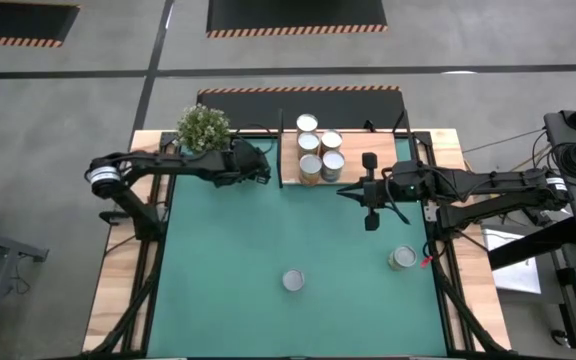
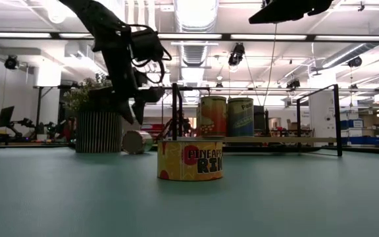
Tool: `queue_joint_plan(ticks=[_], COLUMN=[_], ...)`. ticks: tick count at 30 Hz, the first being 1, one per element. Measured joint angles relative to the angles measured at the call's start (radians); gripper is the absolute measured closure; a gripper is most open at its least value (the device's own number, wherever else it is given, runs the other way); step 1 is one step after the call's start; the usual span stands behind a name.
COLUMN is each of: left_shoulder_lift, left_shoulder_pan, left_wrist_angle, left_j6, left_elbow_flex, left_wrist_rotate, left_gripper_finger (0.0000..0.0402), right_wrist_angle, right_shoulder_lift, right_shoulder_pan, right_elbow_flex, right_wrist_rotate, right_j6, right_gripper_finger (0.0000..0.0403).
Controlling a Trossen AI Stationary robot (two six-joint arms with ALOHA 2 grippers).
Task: Pick and place cans onto a shelf
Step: Put the green can on the shelf
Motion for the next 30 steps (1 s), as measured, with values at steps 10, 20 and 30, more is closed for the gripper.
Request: queue_joint_plan(ticks=[10,20,30], left_shoulder_lift=[0.054,0.121,0.197], left_shoulder_pan=[0.003,0.003,-0.009], left_wrist_angle=[0.000,0.017,0.035], left_j6=[-0.011,-0.013,-0.064], left_elbow_flex=[0.015,0.014,0.014], left_wrist_rotate=[-0.025,-0.056,-0.119], left_gripper_finger=[0.0147,0.0089,0.0129], right_wrist_angle=[-0.002,-0.002,-0.012], right_shoulder_lift=[0.000,0.000,0.000], right_shoulder_pan=[0.000,0.000,0.000], right_elbow_flex=[0.000,0.000,0.000], right_wrist_rotate=[0.000,0.000,0.000], right_j6=[-0.003,-0.003,-0.005], right_gripper_finger=[0.0394,0.0394,0.0394])
